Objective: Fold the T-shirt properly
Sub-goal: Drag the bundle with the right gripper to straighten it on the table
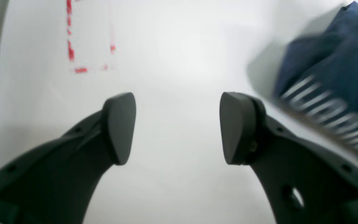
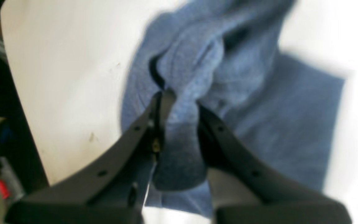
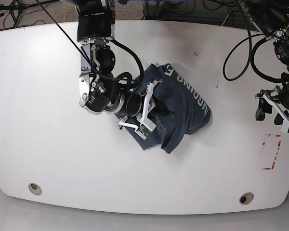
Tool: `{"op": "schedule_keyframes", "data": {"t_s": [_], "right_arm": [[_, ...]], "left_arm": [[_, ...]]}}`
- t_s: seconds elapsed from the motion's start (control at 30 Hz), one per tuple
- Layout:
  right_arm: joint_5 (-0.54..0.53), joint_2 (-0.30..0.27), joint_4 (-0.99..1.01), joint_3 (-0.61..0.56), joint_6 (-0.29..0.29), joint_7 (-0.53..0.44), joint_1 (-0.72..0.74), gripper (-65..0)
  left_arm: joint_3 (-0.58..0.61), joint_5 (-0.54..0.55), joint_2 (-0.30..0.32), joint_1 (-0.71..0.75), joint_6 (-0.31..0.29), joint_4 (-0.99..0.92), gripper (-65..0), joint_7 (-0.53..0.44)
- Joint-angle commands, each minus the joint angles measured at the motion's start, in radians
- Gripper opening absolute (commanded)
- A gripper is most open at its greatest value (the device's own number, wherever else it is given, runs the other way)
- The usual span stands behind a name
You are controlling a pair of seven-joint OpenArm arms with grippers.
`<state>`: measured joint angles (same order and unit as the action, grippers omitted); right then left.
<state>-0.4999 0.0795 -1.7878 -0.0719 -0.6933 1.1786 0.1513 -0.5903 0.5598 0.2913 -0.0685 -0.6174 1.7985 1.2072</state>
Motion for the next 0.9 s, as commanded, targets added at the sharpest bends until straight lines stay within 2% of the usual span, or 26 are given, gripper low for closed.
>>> {"op": "schedule_keyframes", "data": {"t_s": [0.0,0.33,0.53,0.87], "right_arm": [[-0.018,-0.002,-0.045,-0.001,-0.005,0.002,0.026,-60.7],[-0.013,-0.126,-0.047,0.001,-0.005,0.002,0.043,-60.6],[-0.015,-0.198,-0.042,0.017,-0.005,0.002,0.060,-60.2],[0.027,-0.240,-0.007,0.076,-0.005,0.002,0.090,-60.1]], "left_arm": [[0.016,0.013,0.015,-0.015,-0.002,-0.010,-25.3,-0.022],[0.031,0.010,0.015,-0.015,-0.002,-0.018,-25.3,-0.022],[0.085,0.010,0.015,-0.015,-0.002,-0.018,-25.3,-0.022],[0.134,0.010,0.010,-0.014,-0.002,-0.018,-25.3,-0.022]]}}
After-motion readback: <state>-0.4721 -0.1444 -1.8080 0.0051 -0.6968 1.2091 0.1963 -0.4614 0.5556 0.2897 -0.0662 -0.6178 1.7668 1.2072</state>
